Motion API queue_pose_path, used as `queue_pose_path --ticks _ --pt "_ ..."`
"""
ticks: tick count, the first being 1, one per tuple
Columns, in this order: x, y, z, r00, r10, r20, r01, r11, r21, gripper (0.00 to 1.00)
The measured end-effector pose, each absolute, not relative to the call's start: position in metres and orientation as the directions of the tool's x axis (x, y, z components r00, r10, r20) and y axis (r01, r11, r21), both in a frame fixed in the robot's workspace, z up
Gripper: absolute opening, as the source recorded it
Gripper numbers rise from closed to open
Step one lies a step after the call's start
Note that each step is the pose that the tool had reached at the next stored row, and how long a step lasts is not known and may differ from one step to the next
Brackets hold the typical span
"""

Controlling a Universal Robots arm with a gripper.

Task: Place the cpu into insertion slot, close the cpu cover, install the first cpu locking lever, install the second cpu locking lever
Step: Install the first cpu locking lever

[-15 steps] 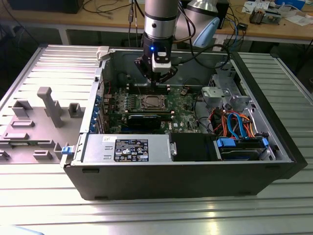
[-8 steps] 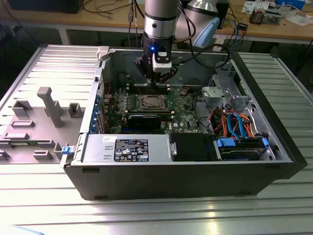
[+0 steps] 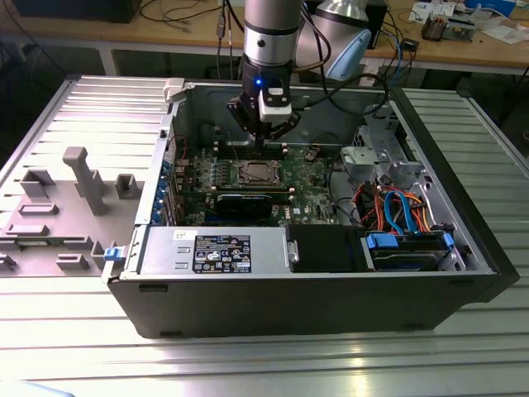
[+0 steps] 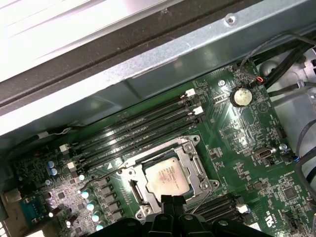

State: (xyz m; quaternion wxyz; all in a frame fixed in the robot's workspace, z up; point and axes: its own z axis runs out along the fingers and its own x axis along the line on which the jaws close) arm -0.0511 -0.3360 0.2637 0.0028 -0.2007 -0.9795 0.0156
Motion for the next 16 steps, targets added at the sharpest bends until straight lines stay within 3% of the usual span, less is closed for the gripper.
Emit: queue_pose_path --ticks 16 --pt "-0.0511 -0.3360 0.2637 -0.936 0.352 -0.001 0.352 0.936 -0.032 0.11"
